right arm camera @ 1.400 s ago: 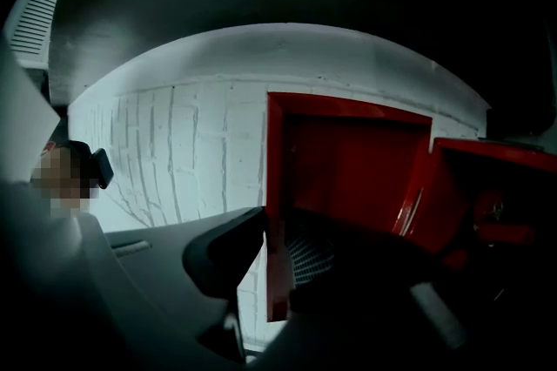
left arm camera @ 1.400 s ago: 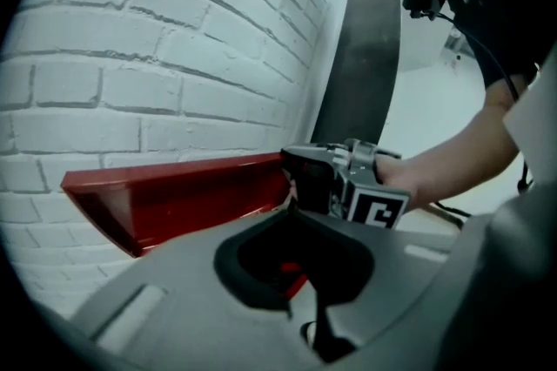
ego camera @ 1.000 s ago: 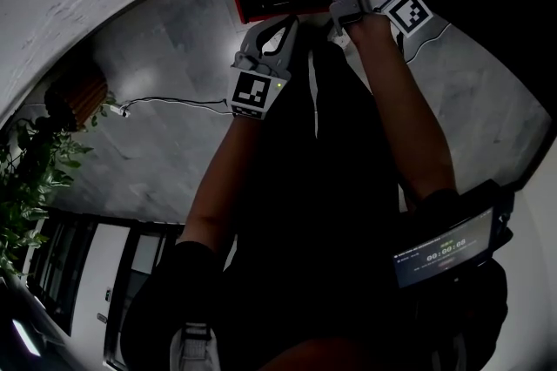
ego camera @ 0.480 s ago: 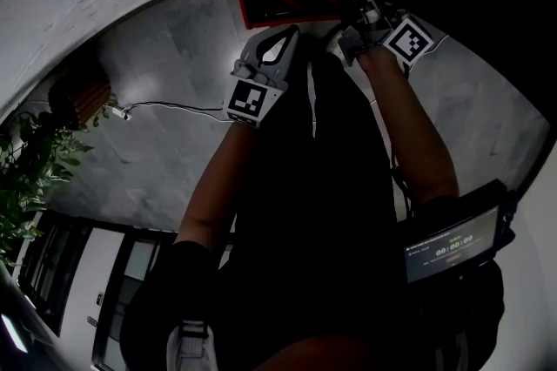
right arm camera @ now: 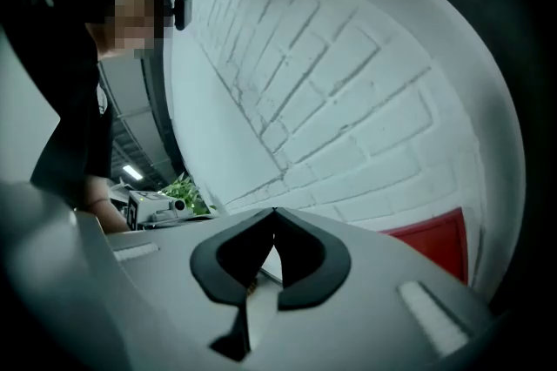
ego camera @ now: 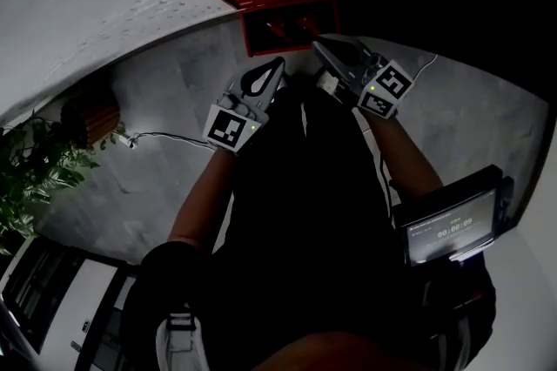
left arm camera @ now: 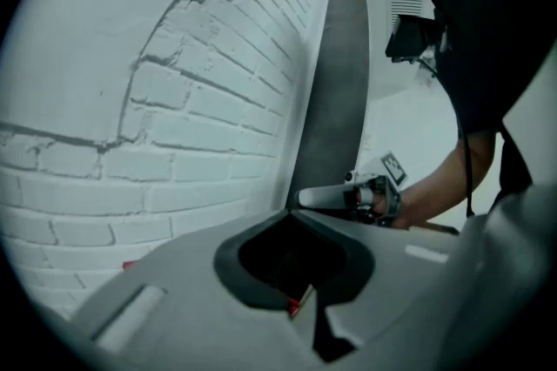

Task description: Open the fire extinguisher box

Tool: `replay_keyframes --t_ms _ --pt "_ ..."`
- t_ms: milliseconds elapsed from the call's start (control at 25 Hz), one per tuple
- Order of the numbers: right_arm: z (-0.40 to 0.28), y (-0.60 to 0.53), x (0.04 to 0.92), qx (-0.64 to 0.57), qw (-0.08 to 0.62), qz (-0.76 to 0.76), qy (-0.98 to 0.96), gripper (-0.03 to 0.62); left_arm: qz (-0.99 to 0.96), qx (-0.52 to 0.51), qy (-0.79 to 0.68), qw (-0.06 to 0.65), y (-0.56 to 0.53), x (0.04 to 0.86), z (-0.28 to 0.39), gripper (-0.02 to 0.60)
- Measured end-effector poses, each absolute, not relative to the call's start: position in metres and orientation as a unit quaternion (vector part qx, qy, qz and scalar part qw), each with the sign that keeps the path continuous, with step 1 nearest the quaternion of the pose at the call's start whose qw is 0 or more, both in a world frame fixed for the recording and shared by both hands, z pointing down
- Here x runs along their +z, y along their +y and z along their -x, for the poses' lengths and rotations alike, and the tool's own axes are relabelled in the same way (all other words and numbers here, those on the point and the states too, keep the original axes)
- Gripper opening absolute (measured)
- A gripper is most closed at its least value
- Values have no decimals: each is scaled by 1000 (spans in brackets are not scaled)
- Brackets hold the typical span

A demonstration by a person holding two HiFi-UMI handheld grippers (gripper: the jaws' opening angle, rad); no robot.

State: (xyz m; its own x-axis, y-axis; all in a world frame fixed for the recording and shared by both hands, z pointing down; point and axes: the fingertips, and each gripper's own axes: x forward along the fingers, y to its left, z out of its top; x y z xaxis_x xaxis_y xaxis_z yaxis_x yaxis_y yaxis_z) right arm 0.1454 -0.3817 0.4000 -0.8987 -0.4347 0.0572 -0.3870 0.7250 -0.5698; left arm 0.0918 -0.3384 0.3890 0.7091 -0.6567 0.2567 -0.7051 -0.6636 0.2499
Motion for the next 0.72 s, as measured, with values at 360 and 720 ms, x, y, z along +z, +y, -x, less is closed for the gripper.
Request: replay_keyframes --t_ms 360,720 --pt "-145 -357 304 -182 -3 164 969 9 -926 52 -355 116 -330 316 -114 2" --pt "-126 -330 250 -155 -36 99 982 9 -931 19 -346 112 -317 267 -110 2"
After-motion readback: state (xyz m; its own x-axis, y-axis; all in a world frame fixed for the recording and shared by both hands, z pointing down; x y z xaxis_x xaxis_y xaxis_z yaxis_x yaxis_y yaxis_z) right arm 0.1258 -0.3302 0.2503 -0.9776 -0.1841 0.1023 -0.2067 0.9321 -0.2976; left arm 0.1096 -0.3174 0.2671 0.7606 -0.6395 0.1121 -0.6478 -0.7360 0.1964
